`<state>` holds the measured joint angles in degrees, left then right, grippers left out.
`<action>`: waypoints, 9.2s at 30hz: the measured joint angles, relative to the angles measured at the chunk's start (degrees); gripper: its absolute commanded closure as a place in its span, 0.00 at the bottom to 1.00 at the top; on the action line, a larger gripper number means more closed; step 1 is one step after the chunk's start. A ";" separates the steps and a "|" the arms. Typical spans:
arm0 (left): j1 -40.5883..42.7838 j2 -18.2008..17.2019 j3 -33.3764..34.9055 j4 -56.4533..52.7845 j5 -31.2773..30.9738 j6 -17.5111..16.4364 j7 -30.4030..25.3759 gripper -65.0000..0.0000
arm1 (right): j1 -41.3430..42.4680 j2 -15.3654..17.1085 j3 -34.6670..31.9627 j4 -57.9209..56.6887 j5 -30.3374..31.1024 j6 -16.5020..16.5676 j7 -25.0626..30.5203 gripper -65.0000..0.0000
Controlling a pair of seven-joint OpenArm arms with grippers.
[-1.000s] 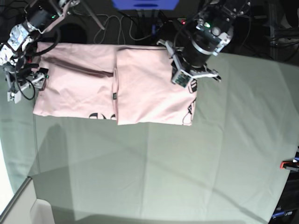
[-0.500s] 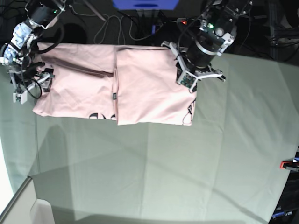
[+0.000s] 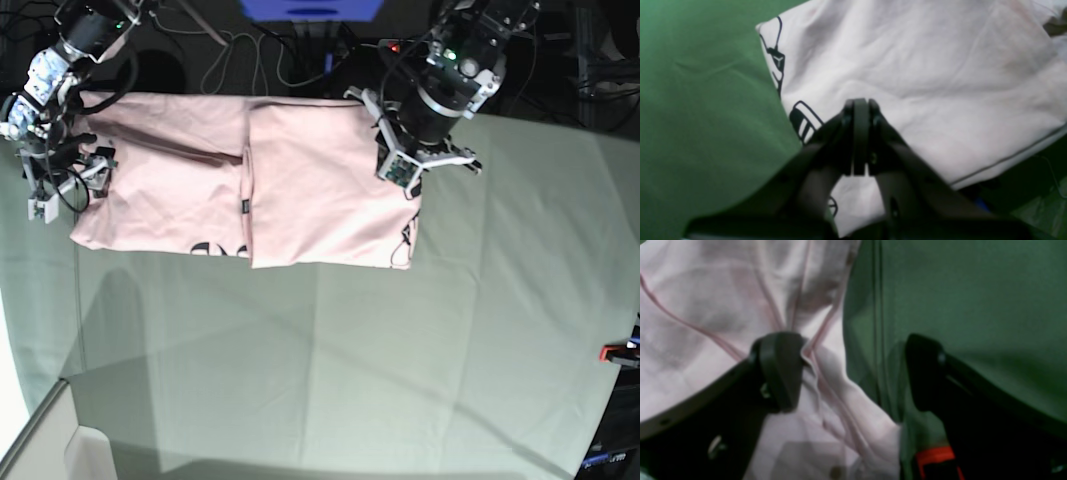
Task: Layout the t-shirt on the table in an organized manner, then fold the t-shirt properly
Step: 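Grasp the strip's other end with the right gripper, then lift the end with the right gripper and fold it over the stack, then lay the fold down and move both grippers to the bundle's edge, then grasp the bundle's edge with both grippers and pull it flat, then release the right gripper and press the bundle's side with the left gripper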
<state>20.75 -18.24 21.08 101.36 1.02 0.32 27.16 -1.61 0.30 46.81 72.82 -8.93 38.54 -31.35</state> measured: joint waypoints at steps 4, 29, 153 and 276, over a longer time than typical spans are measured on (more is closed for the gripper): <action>0.00 0.00 0.00 0.00 0.00 0.00 0.00 1.00 | 0.70 0.00 0.04 -0.02 -0.20 0.00 -0.59 0.55; 0.00 0.02 0.00 -0.13 0.00 0.00 -0.04 1.00 | -1.49 -5.53 -0.48 16.31 -1.14 1.05 -4.61 1.00; 8.70 23.21 -35.63 4.72 -4.61 -18.18 7.98 0.37 | -12.09 -3.30 -49.83 27.82 -1.64 1.29 -1.86 0.64; 9.75 22.23 -39.54 -5.77 -13.31 -18.14 7.34 1.00 | -17.51 -0.11 -50.10 18.03 -0.85 1.29 3.39 1.00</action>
<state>30.50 3.99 -18.46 95.59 -12.29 -17.82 34.50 -19.11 0.19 -3.29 90.85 -9.78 39.83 -27.97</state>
